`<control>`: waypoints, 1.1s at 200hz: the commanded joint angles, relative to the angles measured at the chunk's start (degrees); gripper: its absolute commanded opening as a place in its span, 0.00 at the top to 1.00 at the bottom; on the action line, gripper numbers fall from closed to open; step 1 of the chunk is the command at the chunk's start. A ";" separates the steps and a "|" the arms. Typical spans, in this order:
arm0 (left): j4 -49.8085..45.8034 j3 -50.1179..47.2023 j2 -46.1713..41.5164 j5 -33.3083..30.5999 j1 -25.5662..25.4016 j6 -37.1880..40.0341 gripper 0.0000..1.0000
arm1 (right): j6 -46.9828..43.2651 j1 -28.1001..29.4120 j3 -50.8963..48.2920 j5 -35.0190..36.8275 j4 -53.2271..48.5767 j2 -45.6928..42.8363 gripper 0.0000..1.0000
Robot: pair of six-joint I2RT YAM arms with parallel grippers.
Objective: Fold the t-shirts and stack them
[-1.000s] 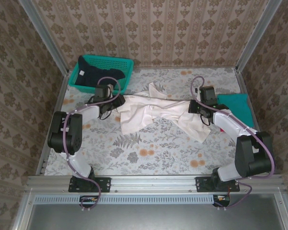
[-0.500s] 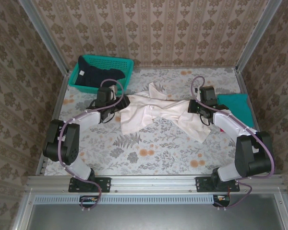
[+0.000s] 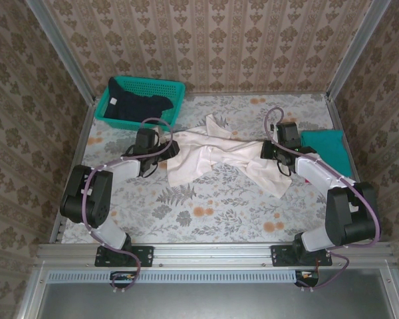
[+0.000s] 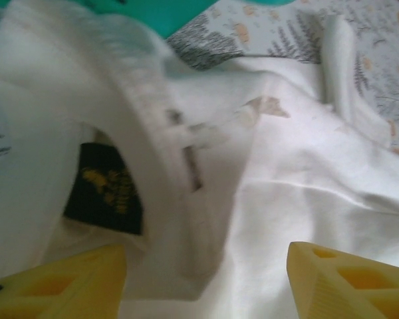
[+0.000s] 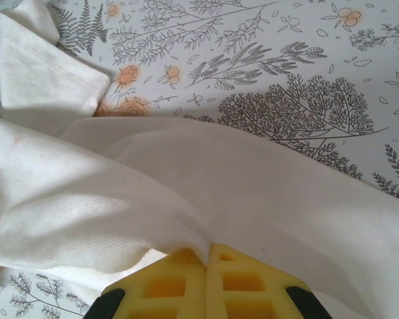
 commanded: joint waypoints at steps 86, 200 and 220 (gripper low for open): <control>4.97 -2.56 -0.26 3.16 -0.33 0.77 0.54 | 0.82 -0.55 0.46 -1.55 0.58 -0.13 0.97; 1.24 -1.75 -10.27 2.54 1.38 1.41 1.00 | 0.16 -0.83 0.33 -0.82 -0.41 -2.28 0.97; 0.79 -2.12 -9.66 2.70 1.74 1.50 1.00 | 0.62 -0.80 0.13 -1.34 0.08 -1.76 0.97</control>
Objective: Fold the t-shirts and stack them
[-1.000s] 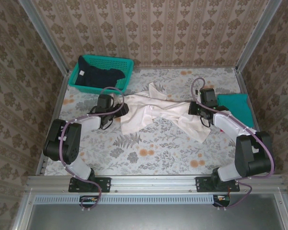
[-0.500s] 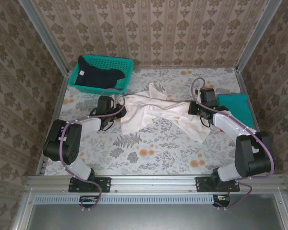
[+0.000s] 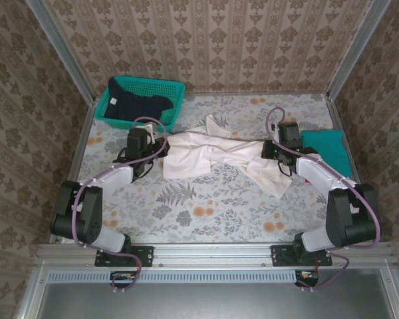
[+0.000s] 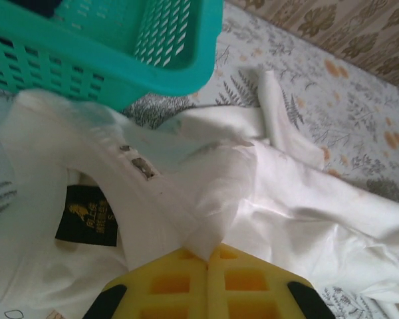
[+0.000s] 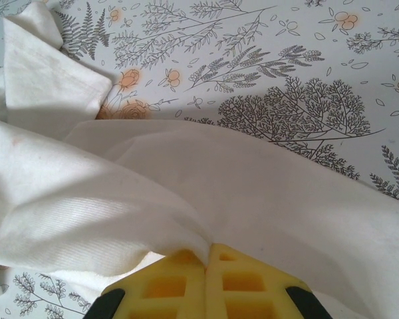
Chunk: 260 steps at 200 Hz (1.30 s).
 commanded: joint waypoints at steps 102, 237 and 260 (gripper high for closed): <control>4.44 -1.10 5.70 2.01 0.69 -4.57 0.73 | 0.54 -0.54 -0.52 -0.80 -0.19 -1.69 0.97; 5.72 -2.20 4.25 3.68 0.87 -4.65 1.00 | 0.88 -0.67 -1.48 -0.69 -0.58 -4.30 0.97; 3.93 -1.95 1.23 3.17 1.36 -3.98 1.00 | 0.97 -0.68 -1.65 -0.45 -0.46 -6.08 0.98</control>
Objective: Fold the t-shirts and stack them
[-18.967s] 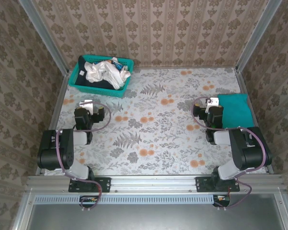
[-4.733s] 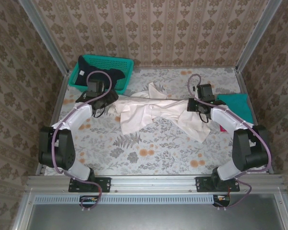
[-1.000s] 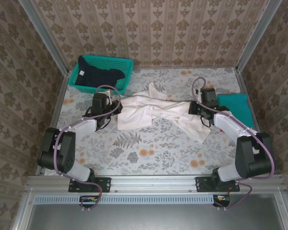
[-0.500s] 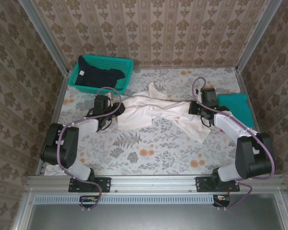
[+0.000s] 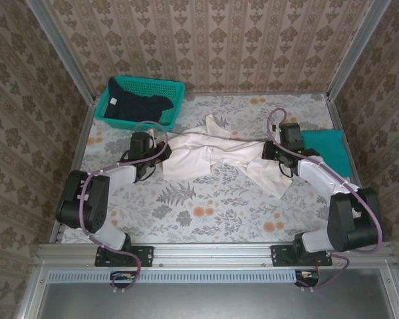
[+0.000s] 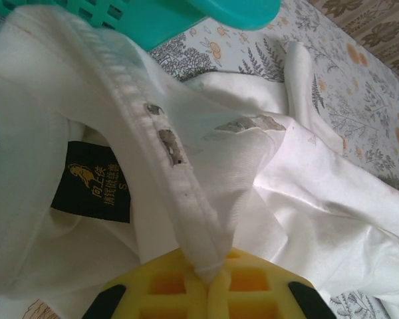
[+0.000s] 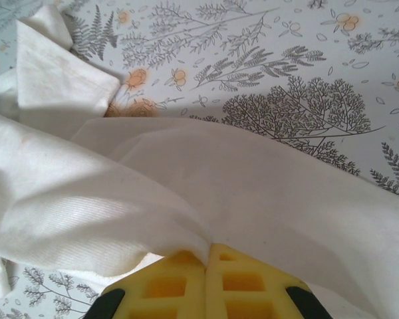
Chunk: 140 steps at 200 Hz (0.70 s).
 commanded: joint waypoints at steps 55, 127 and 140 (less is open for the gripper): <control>-7.97 1.60 -18.69 -3.32 3.33 4.29 1.00 | 1.72 -0.57 -0.65 0.15 0.51 -11.76 1.00; -18.64 6.28 -37.36 -5.09 5.75 7.99 1.00 | 3.44 -0.57 -2.79 0.16 7.24 -30.62 1.00; -21.95 8.08 -40.05 -6.75 5.77 9.60 1.00 | 2.07 -0.57 -1.27 0.62 6.49 -33.65 1.00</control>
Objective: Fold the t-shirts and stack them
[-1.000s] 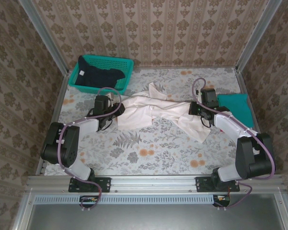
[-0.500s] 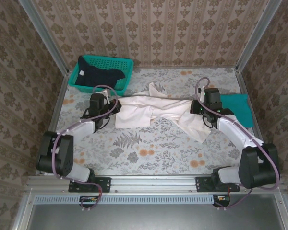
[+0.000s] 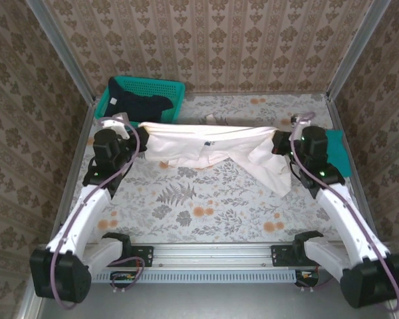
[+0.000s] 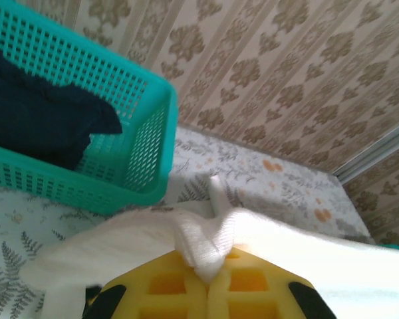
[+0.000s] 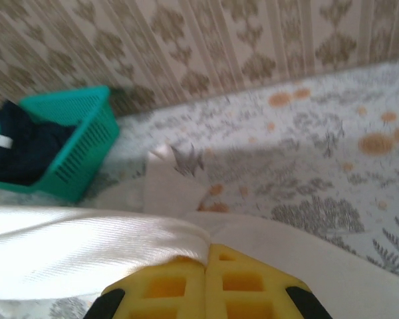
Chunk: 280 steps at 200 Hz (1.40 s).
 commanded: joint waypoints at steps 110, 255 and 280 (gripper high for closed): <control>-15.88 21.95 -13.10 -5.87 0.12 7.34 1.00 | -4.10 -0.48 12.99 -12.47 6.18 -15.09 1.00; -15.66 35.79 -2.69 -5.76 0.41 10.53 1.00 | -13.00 -0.57 27.91 -10.25 -1.96 -4.10 1.00; -16.21 36.39 -4.74 -6.01 0.45 11.32 1.00 | -13.64 -0.57 29.14 -10.43 -4.22 -6.95 1.00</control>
